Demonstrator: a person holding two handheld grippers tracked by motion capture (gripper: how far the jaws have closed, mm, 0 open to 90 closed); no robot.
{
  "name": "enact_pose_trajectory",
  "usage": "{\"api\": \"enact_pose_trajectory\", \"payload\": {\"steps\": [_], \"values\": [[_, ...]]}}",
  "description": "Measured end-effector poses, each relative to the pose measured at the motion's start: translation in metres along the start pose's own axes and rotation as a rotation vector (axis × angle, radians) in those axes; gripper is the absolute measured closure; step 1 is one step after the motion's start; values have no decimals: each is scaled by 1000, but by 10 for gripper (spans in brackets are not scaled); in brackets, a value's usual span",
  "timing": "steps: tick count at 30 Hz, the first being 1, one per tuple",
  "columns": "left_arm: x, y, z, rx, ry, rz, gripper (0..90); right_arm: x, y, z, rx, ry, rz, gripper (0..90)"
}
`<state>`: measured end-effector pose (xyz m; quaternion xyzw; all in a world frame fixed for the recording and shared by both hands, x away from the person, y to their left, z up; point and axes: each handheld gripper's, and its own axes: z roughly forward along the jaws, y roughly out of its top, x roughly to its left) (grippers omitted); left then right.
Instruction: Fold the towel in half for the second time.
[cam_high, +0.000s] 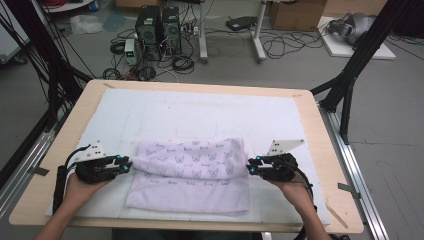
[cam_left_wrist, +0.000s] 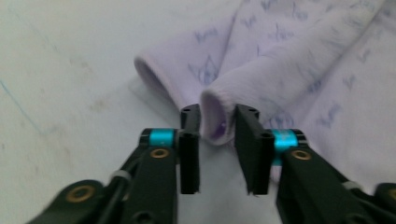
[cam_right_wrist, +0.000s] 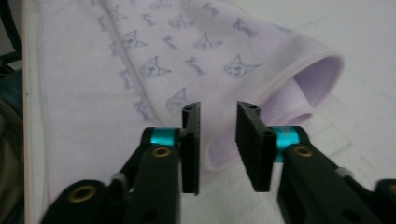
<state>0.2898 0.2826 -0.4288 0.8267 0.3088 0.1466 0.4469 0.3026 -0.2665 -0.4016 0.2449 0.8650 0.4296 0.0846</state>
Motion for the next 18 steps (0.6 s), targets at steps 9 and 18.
{"api": "enact_pose_trajectory", "payload": {"steps": [9,18], "values": [[-9,28,12,-28,-64,27,469,-2,12,10,-21,-10,-41,529],[-14,13,36,89,-92,67,833,-8,7,52,115,44,-31,775]]}}
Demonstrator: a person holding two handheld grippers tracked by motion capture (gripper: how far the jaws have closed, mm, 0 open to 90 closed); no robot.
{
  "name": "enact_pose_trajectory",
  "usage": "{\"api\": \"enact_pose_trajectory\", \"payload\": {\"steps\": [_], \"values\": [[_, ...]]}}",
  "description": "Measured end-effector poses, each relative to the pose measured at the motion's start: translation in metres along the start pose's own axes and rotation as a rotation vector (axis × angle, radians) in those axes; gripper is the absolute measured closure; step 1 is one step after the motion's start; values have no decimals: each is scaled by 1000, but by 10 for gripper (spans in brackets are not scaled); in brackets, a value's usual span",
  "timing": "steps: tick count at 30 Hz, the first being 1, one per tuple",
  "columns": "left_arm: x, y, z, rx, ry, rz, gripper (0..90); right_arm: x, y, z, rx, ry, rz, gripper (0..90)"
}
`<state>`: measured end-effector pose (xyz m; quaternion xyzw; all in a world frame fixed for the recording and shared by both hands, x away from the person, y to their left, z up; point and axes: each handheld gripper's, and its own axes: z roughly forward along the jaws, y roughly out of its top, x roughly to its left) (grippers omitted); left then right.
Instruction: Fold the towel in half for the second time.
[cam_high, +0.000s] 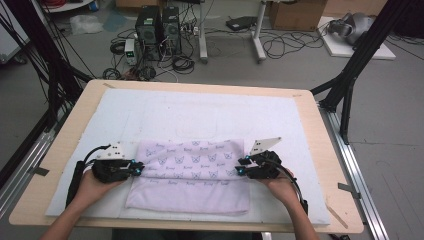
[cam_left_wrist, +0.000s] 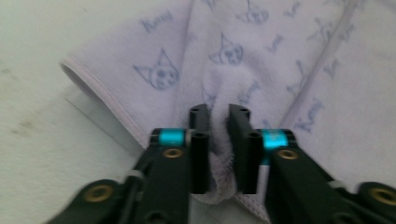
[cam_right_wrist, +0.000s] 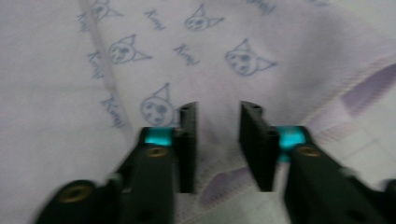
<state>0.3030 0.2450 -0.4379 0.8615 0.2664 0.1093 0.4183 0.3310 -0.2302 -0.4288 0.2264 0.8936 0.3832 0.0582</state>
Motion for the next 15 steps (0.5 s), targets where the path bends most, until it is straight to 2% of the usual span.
{"api": "enact_pose_trajectory", "payload": {"steps": [1,3,7,12,14,15], "values": [[-1,1,-1,-10,7,-4,839,1,0,1,9,9,-8,842],[-1,4,-8,-27,12,-5,842,4,2,-3,4,19,-31,893],[-3,12,-25,-79,18,-11,843,12,8,-28,-84,13,-53,895],[-14,12,-43,-114,12,1,836,32,9,-57,-138,28,-84,895],[-19,8,-47,-111,0,10,750,40,5,-66,-154,48,-99,883],[-21,7,-47,-106,1,6,678,43,4,-68,-153,41,-101,820]]}}
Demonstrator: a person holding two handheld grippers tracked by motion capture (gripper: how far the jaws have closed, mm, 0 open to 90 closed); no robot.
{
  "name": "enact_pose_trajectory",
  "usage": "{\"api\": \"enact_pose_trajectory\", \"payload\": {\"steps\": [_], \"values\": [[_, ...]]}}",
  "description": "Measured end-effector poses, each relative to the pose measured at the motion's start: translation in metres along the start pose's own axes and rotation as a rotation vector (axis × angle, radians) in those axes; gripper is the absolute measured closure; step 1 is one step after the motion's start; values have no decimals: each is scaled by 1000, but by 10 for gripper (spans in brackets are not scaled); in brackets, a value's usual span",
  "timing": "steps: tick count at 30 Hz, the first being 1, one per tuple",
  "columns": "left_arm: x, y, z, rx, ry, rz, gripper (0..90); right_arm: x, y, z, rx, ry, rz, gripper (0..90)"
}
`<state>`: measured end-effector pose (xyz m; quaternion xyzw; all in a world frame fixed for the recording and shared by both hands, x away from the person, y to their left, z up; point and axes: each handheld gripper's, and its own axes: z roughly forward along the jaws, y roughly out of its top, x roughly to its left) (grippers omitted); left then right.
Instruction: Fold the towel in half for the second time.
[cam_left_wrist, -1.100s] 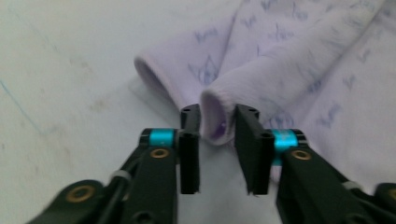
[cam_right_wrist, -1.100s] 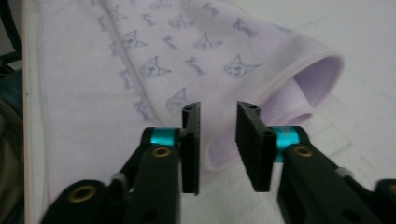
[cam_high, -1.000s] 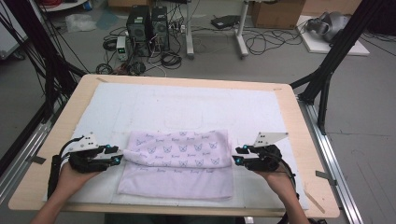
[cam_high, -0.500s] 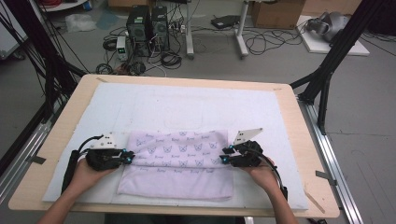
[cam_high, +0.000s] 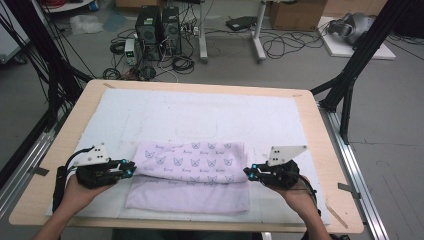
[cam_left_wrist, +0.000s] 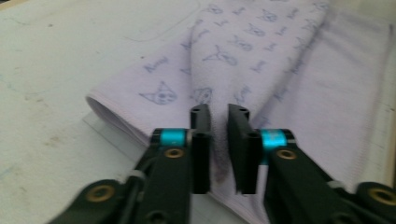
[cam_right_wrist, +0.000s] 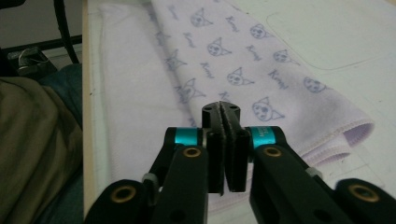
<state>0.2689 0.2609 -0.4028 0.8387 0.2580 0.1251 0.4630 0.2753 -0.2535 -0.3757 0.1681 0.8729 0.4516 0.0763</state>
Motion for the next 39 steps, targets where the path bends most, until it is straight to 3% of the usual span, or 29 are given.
{"api": "enact_pose_trajectory", "payload": {"steps": [3,8,11,13,15,16,17,22,24,29,30,32,35,39], "values": [[3,-1,3,6,9,-5,615,-1,-4,10,43,-28,1,711],[14,5,18,14,7,-14,671,-25,-4,44,80,-44,29,685],[20,1,37,69,3,-28,658,-38,-8,61,110,-51,62,648],[21,-6,49,114,-8,-24,653,-42,-14,72,183,-50,76,653],[18,-11,55,112,-4,-2,764,-42,-18,76,184,-29,90,757],[17,-11,55,100,-1,-4,818,-42,-17,76,182,-22,86,849],[16,-10,54,106,6,-2,844,-40,-16,75,179,-19,73,870],[11,1,37,64,14,-9,858,-31,-7,61,139,-22,32,877],[8,7,28,39,11,-9,858,-25,-3,48,98,-34,15,877],[-6,17,4,-8,-1,11,853,-4,5,13,11,-6,-8,877],[-8,16,0,-9,-4,17,816,1,5,7,0,3,-14,872],[-12,14,-2,3,9,13,646,9,4,-2,-8,-3,-34,809],[-12,5,2,32,0,18,617,10,-3,-1,2,-25,-28,749],[-10,-4,14,79,-9,30,618,5,-18,23,46,-18,-1,648]]}}
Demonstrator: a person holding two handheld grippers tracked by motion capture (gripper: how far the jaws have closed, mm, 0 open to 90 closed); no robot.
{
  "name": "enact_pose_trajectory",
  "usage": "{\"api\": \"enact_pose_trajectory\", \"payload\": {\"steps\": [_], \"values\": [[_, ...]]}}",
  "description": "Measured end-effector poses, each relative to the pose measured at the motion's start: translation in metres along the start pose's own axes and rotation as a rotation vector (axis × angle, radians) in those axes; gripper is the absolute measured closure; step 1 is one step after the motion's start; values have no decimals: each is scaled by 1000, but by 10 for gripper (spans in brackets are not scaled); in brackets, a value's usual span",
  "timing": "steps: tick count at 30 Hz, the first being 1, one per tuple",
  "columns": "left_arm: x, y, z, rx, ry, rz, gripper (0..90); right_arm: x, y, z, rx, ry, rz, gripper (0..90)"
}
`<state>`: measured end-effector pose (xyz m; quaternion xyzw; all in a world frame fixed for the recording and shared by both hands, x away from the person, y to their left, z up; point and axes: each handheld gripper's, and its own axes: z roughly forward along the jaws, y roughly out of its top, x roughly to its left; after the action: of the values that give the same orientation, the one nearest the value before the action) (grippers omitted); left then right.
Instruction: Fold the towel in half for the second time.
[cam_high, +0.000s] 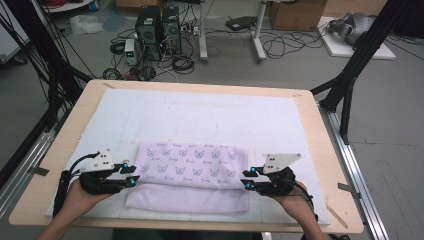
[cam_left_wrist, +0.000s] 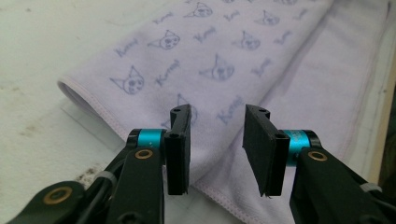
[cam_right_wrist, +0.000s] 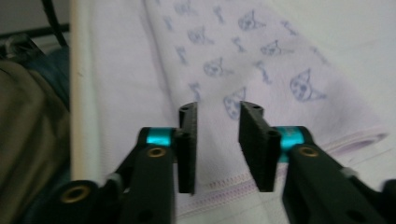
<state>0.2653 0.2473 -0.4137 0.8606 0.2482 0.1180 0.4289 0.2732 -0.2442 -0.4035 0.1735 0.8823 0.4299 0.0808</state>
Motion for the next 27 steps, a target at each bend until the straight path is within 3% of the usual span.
{"api": "enact_pose_trajectory", "payload": {"steps": [3,6,10,13,22,27], "values": [[1,-7,12,51,-13,19,598,-5,-11,23,72,13,16,611],[2,-14,21,81,-11,24,617,-4,-16,34,108,22,10,620],[8,-15,20,57,2,-3,821,-6,-16,31,100,34,9,796],[6,-11,17,49,19,4,859,-7,-13,27,90,31,9,856],[-2,8,-15,-54,59,15,868,-8,6,-3,-11,-2,-16,869],[-25,6,-39,-80,46,46,869,9,15,-28,-65,-6,-49,870]]}}
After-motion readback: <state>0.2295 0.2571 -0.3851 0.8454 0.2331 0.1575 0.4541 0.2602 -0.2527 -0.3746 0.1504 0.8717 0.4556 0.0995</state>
